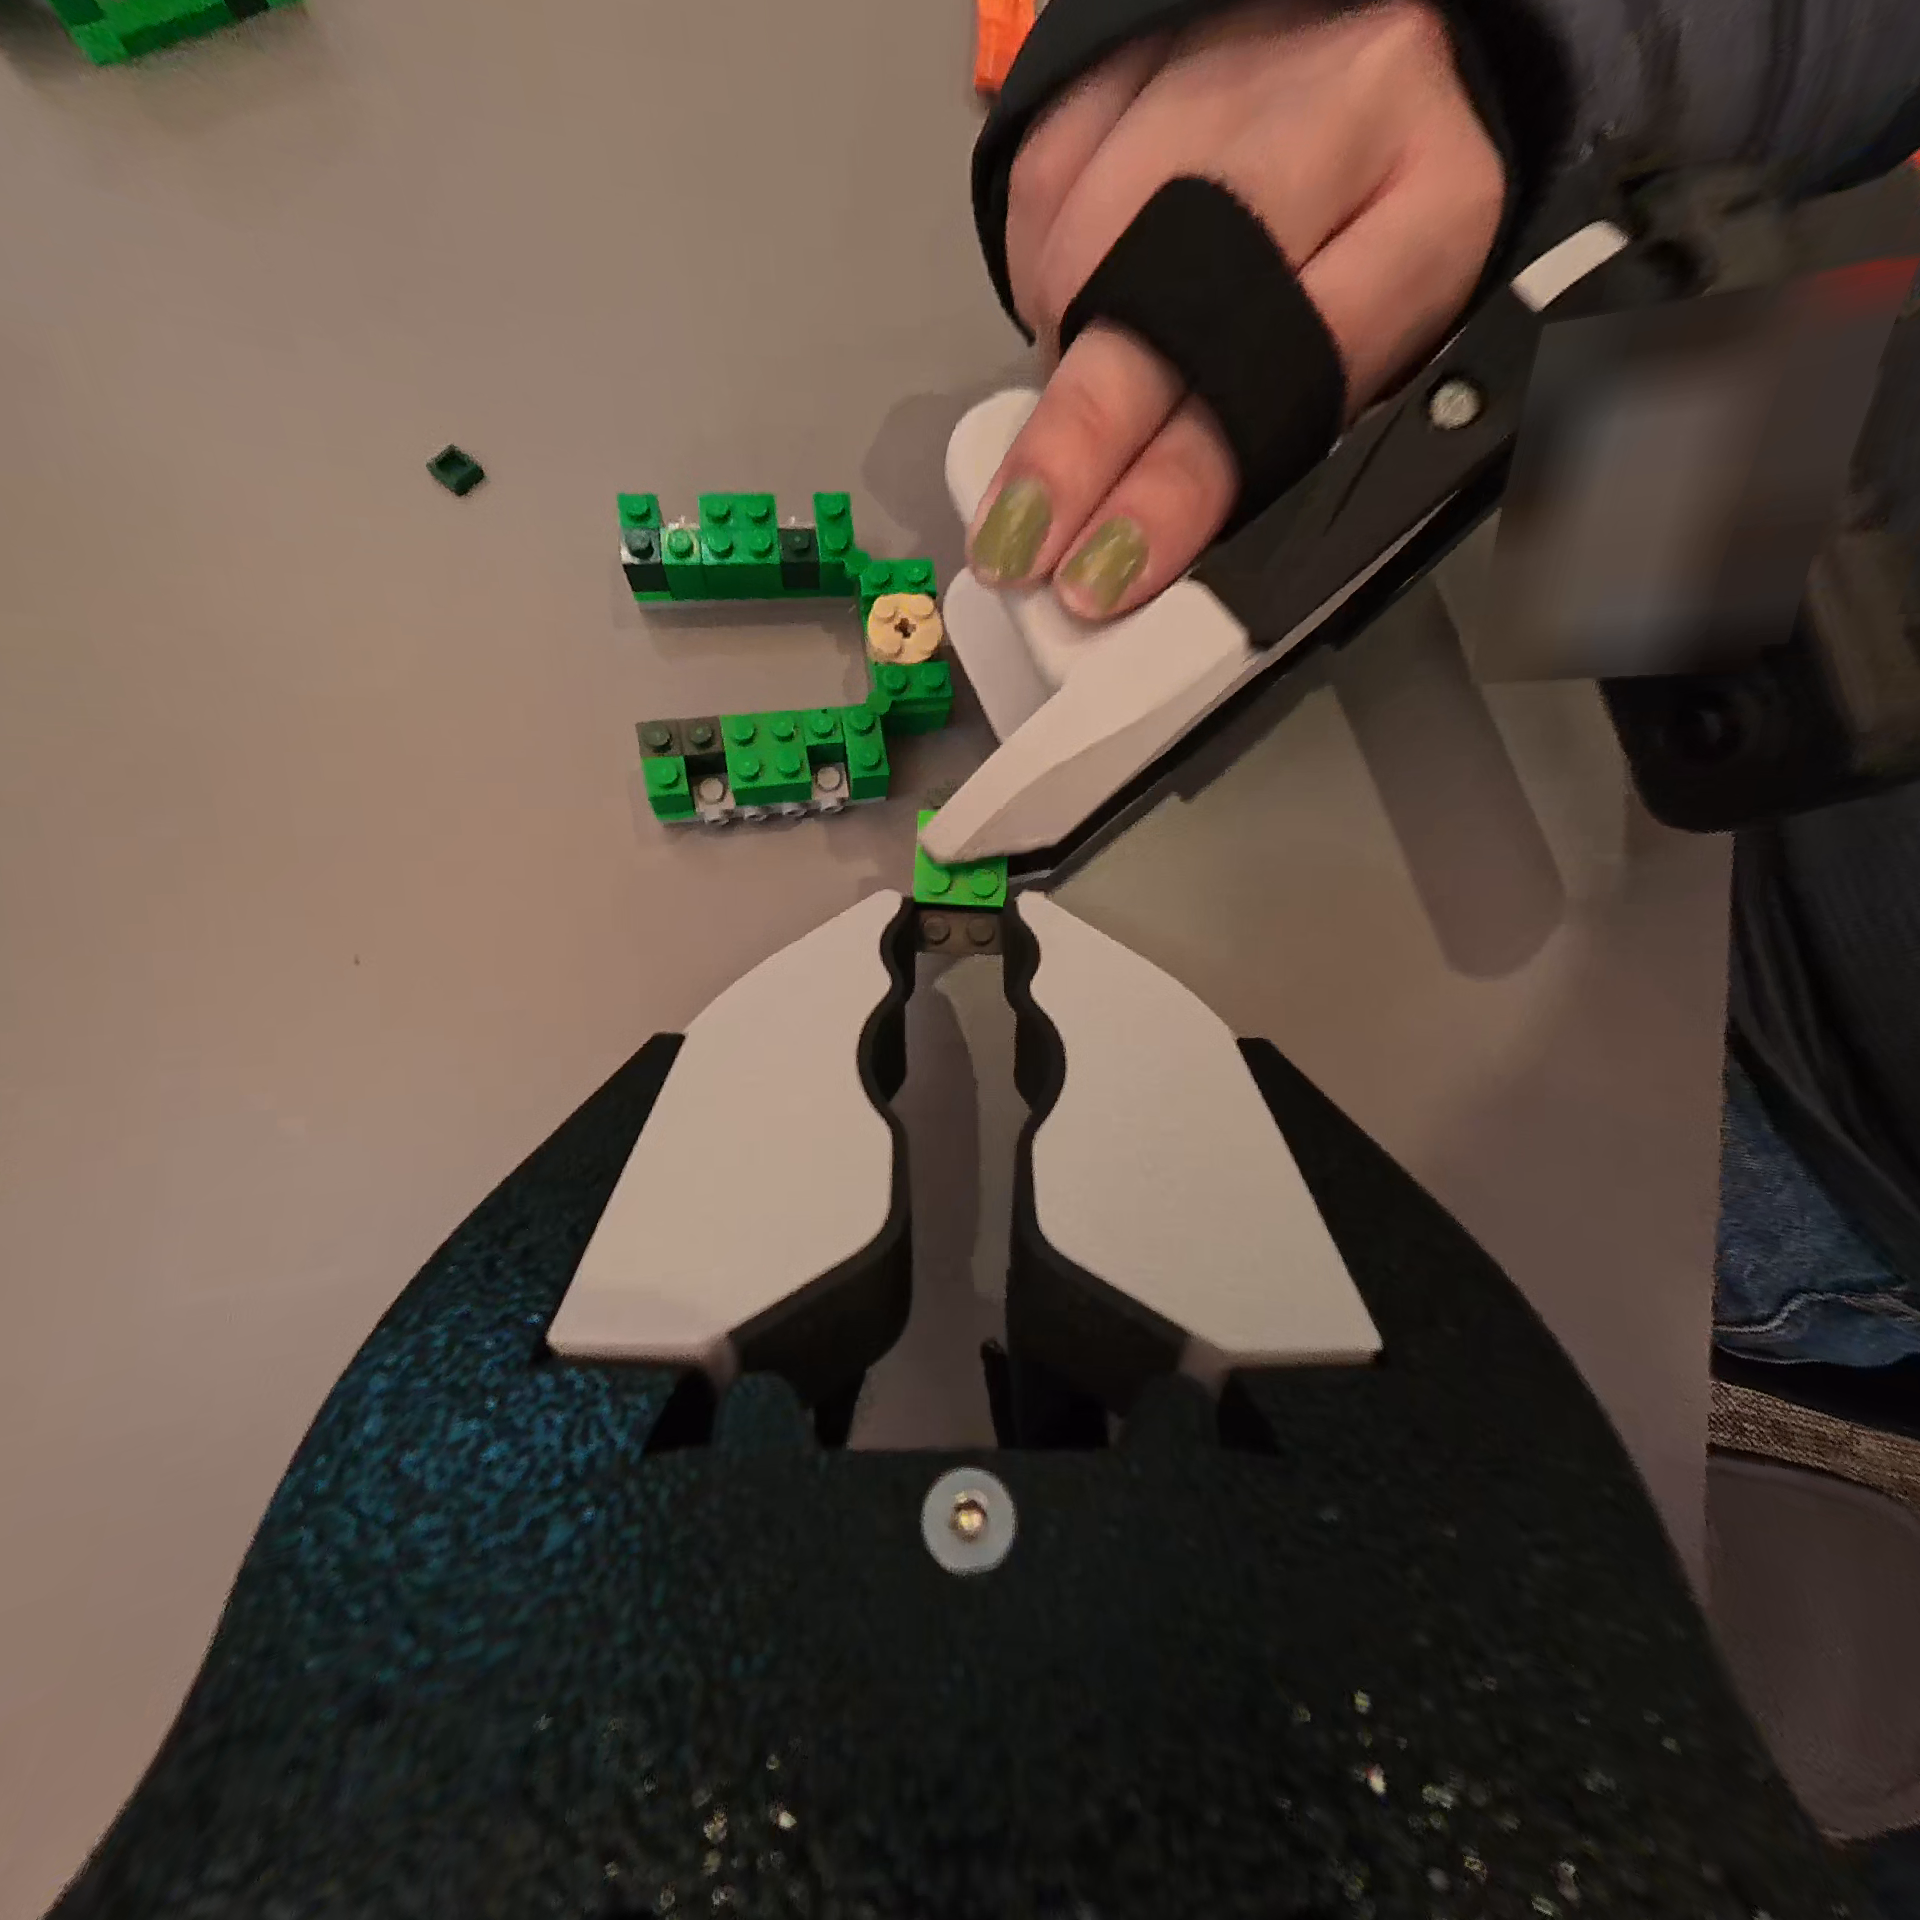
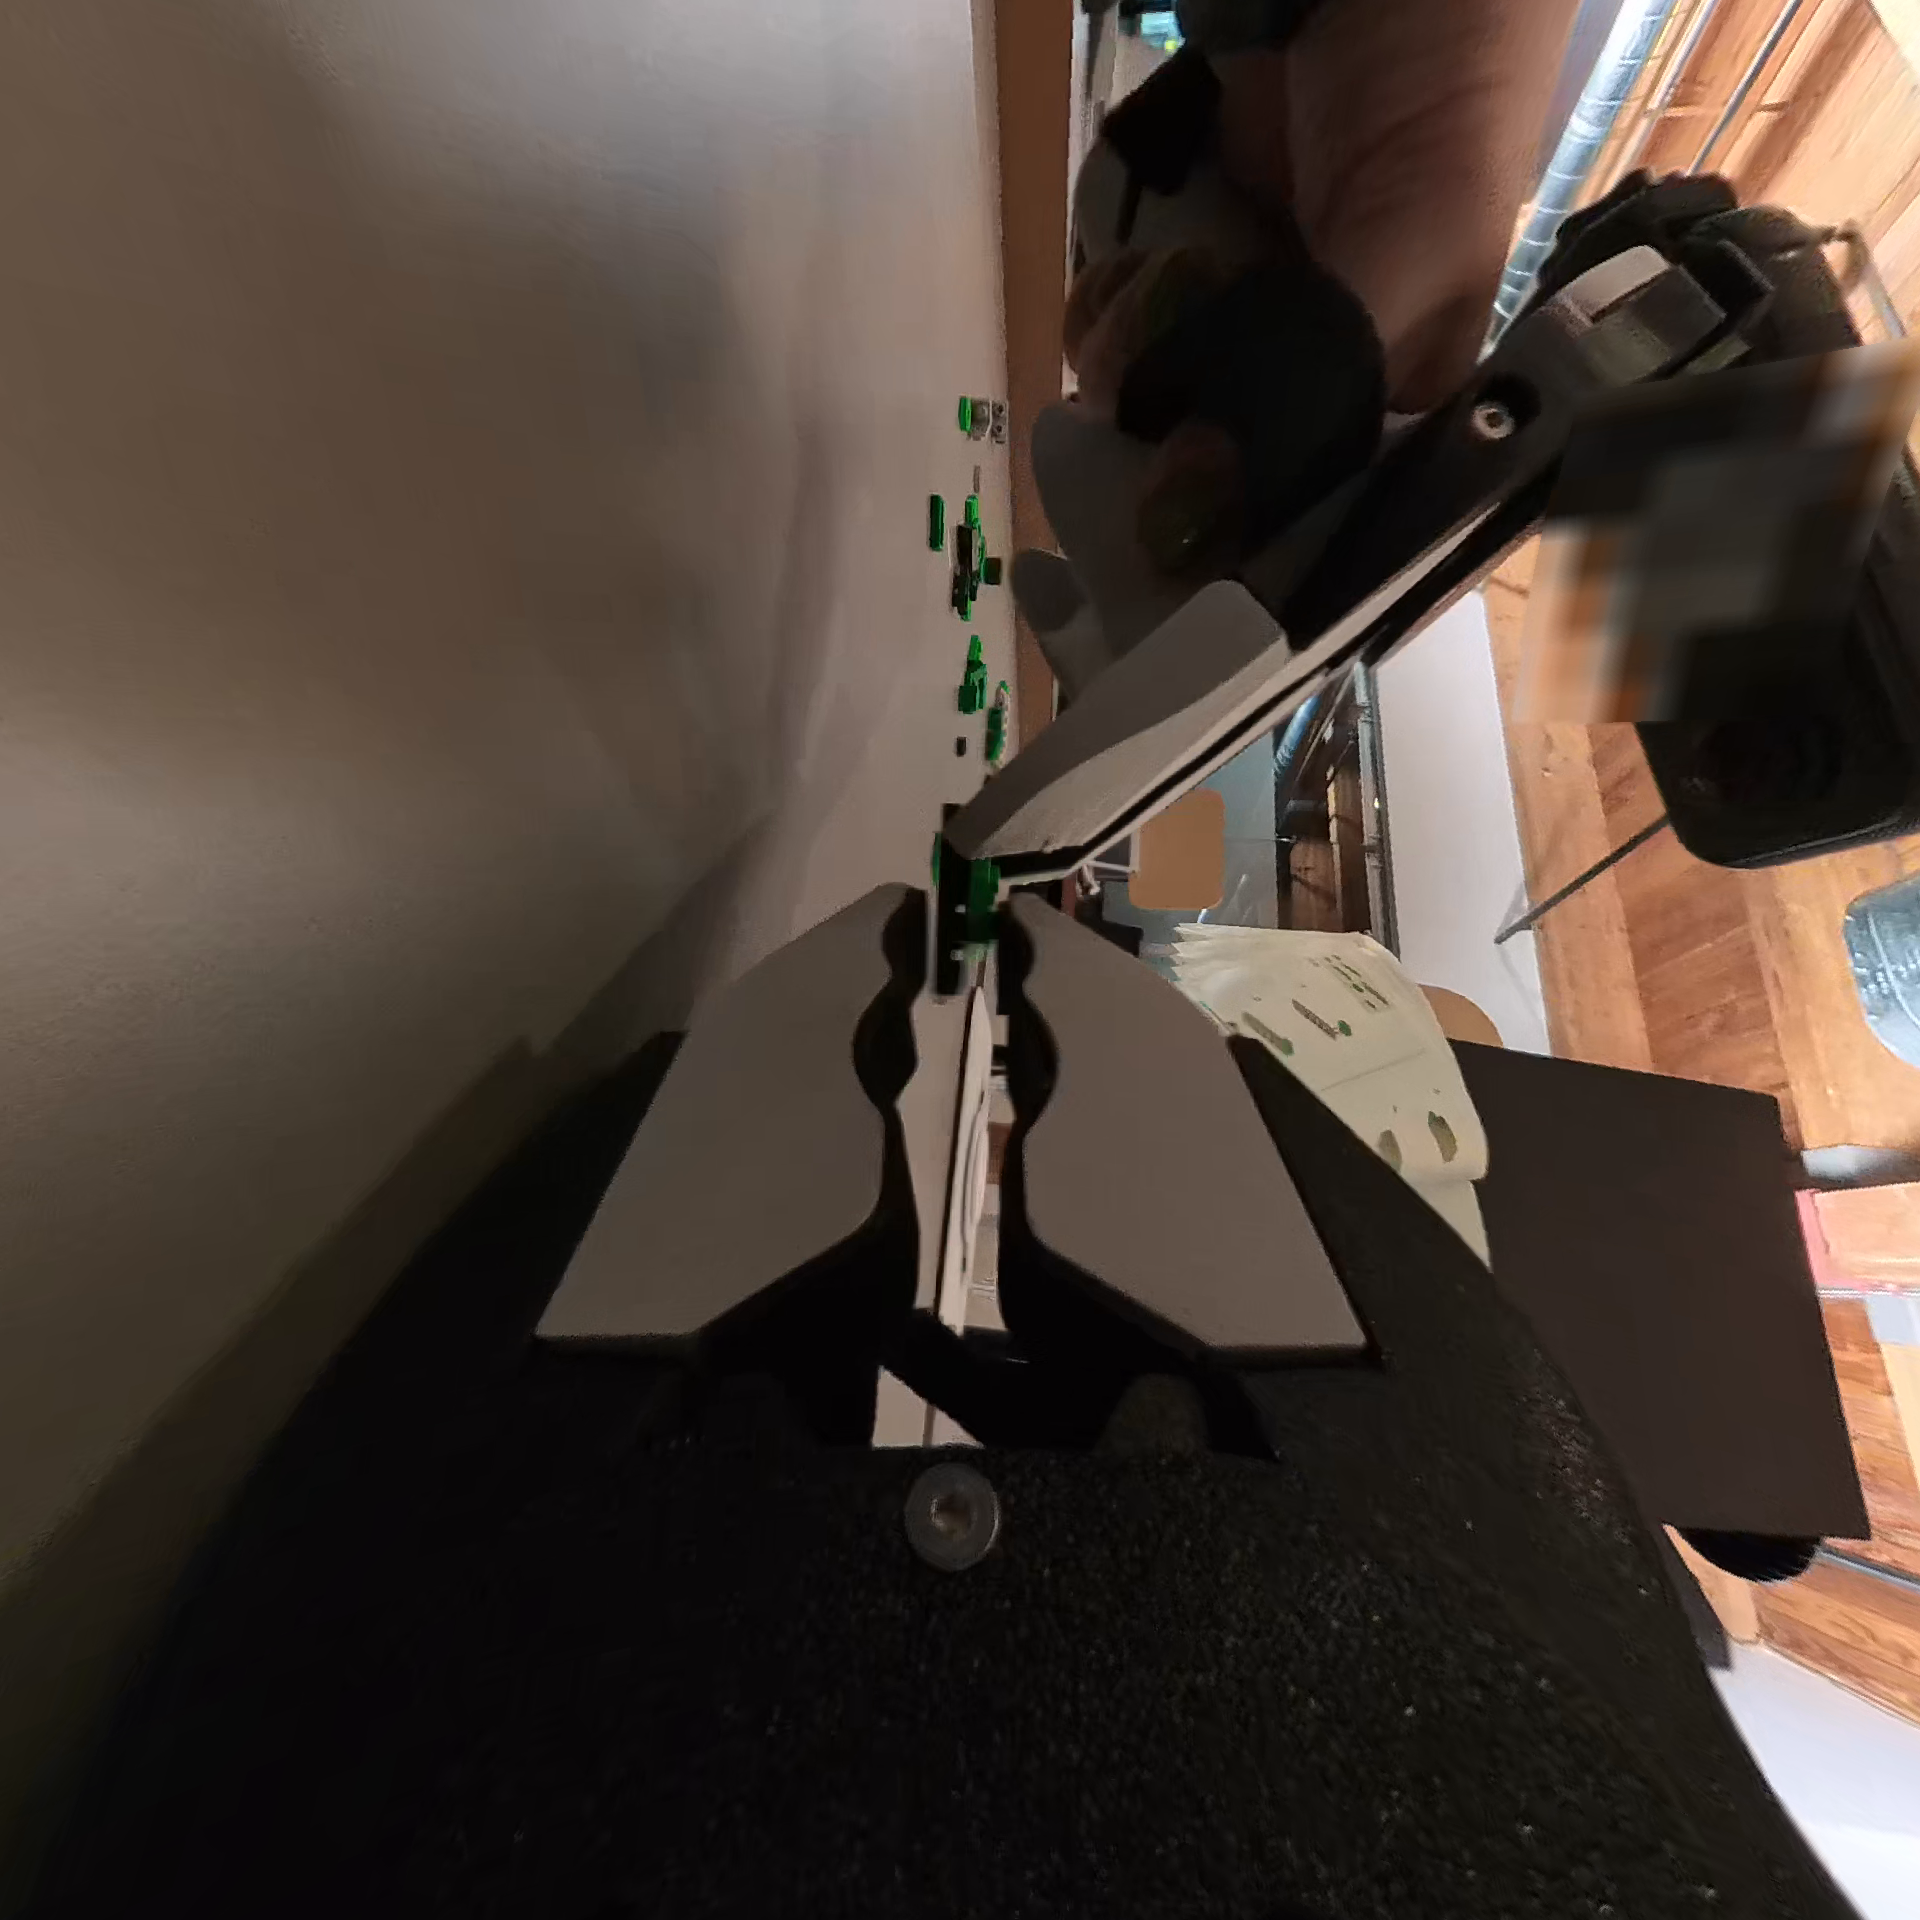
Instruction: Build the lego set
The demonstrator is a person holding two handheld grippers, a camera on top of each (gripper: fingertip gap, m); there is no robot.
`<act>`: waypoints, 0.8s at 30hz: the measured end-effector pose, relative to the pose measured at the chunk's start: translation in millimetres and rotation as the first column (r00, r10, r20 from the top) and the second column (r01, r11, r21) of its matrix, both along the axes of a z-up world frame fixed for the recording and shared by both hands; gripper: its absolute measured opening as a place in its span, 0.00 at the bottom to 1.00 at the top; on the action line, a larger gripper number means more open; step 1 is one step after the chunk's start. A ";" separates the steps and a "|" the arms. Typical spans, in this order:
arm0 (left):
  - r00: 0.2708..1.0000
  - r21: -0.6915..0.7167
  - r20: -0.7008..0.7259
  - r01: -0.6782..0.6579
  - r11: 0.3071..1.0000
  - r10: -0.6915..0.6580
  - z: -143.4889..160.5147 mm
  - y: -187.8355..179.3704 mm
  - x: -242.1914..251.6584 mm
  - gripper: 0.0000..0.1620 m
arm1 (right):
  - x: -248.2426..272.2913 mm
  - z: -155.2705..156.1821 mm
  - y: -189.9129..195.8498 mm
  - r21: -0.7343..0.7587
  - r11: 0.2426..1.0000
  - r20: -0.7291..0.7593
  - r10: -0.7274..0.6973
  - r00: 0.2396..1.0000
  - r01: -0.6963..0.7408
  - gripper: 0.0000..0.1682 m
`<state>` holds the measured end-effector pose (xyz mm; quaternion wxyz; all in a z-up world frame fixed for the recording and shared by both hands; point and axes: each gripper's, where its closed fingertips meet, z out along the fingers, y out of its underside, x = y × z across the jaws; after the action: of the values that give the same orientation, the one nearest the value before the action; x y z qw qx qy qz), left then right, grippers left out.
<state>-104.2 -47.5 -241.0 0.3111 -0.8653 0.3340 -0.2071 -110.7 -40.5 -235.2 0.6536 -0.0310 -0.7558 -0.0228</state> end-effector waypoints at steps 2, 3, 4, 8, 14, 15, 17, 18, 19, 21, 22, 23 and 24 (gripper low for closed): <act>1.000 -0.003 -0.012 0.007 1.000 -0.007 -0.7 -0.4 0.6 0.09 | 0.4 -0.6 -0.2 -0.007 1.000 0.005 0.003 1.000 -0.003 0.06; 1.000 -0.008 -0.023 0.011 1.000 -0.012 -2.8 -1.1 1.3 0.09 | 1.1 -2.4 -0.7 -0.031 1.000 0.030 0.004 1.000 -0.003 0.06; 0.999 -0.005 -0.032 0.013 1.000 -0.013 -4.0 -1.3 2.1 0.11 | 2.0 -4.0 -0.8 -0.060 0.998 0.054 0.005 0.999 -0.002 0.06; 0.994 0.118 -0.110 0.021 0.993 -0.008 2.5 1.6 4.3 0.20 | 6.9 3.4 -2.8 -0.235 0.972 0.091 0.041 0.995 -0.018 0.06; 0.928 0.351 -0.372 0.138 0.926 0.003 13.3 3.6 10.1 0.23 | 17.0 17.3 -2.2 -0.564 0.825 0.148 0.138 0.979 -0.031 0.06; 0.926 0.379 -0.377 0.152 0.913 0.003 16.3 3.6 13.5 0.21 | 18.2 16.2 -1.1 -0.587 0.809 0.159 0.148 0.976 -0.027 0.06; 0.930 0.431 -0.368 0.166 0.887 0.005 22.8 4.2 19.6 0.16 | 20.5 14.8 -0.7 -0.629 0.777 0.174 0.173 0.969 -0.026 0.06; 0.930 0.450 -0.366 0.172 0.877 0.005 25.0 4.4 21.4 0.15 | 21.5 15.5 -1.2 -0.645 0.764 0.175 0.186 0.967 -0.030 0.06; 0.930 0.460 -0.367 0.180 0.870 0.002 26.0 4.3 22.8 0.13 | 22.4 16.3 -2.2 -0.660 0.750 0.176 0.199 0.964 -0.035 0.06; 0.929 0.453 -0.370 0.194 0.870 -0.014 24.5 3.1 25.4 0.12 | 23.5 17.4 -3.5 -0.682 0.730 0.176 0.218 0.960 -0.041 0.05; 0.927 0.450 -0.375 0.199 0.870 -0.018 23.7 2.9 25.7 0.12 | 24.1 17.0 -3.8 -0.688 0.724 0.177 0.225 0.958 -0.042 0.06; 0.925 0.448 -0.378 0.207 0.869 -0.026 23.4 2.3 26.3 0.10 | 24.4 16.3 -4.2 -0.694 0.719 0.178 0.231 0.957 -0.044 0.06; 0.924 0.451 -0.382 0.212 0.867 -0.027 23.7 2.4 26.4 0.08 | 24.6 16.1 -4.7 -0.701 0.712 0.178 0.237 0.955 -0.046 0.05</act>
<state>-77.8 -45.2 -217.3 0.4364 -0.7602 0.4806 0.0276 -86.1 -45.2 -219.1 0.4918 -0.2099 -0.7875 0.3066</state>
